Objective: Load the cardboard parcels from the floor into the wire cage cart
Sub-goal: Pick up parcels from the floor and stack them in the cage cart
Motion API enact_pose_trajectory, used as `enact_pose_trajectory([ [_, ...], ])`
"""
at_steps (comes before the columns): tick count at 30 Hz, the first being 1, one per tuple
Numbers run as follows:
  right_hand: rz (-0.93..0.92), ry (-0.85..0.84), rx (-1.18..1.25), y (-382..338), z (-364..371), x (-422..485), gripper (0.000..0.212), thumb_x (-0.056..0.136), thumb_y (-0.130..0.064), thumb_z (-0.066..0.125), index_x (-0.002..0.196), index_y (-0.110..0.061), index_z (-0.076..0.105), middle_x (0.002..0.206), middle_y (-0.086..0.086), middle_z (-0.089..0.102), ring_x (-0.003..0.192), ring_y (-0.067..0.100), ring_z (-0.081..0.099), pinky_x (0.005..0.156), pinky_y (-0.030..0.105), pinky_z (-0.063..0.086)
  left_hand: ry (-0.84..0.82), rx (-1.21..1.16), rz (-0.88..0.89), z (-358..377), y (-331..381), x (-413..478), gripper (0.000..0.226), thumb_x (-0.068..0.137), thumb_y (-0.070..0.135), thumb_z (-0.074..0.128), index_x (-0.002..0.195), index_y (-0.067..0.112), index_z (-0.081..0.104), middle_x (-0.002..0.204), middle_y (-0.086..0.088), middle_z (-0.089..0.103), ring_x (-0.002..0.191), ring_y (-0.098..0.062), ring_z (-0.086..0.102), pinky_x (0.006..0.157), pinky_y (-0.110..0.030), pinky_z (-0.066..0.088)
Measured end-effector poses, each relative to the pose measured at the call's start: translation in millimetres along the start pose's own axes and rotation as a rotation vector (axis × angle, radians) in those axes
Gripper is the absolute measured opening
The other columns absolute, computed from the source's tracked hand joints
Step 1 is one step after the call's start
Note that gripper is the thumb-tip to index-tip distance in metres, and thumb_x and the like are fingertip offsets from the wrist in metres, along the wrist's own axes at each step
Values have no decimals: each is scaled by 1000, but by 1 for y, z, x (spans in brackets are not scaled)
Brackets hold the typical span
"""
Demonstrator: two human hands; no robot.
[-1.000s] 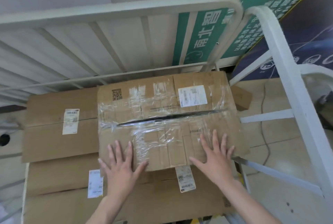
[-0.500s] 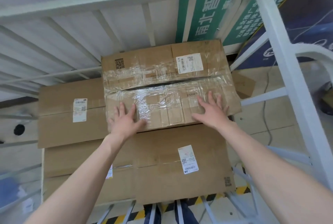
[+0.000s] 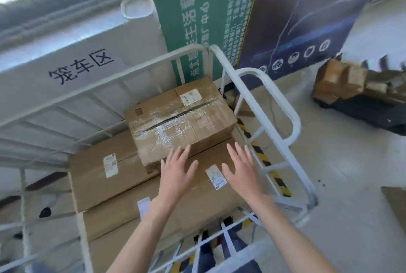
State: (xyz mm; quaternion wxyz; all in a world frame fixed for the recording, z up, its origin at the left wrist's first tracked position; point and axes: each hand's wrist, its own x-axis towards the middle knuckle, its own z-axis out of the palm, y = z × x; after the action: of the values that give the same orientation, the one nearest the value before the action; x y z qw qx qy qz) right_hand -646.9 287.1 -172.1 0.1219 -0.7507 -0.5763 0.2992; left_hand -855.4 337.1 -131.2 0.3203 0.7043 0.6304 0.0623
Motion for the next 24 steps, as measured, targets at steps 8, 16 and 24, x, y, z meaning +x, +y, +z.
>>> enact_pose_trajectory([
  [8,161,272,20,46,-96,-153,68,98,-50,44,158,-33,15,167,-3,10,154,24,-3,122,44,8,-176,48,384,41,141,-95,60,100,53,44,155,38,28,165,3,22,154,-20,7,121,-52,6],
  [16,612,555,114,183,-181,-292,67,100,-48,41,159,-30,14,167,4,10,154,29,1,123,49,10,-430,170,744,134,317,-159,63,99,55,42,157,36,23,166,1,18,154,-19,2,123,-49,4],
  [24,897,716,252,326,-236,-427,68,101,-49,39,159,-35,5,168,-1,-2,154,24,-5,123,44,2,-640,240,999,270,489,-249,63,101,55,40,157,39,17,167,3,11,154,-17,-3,123,-47,-1],
])
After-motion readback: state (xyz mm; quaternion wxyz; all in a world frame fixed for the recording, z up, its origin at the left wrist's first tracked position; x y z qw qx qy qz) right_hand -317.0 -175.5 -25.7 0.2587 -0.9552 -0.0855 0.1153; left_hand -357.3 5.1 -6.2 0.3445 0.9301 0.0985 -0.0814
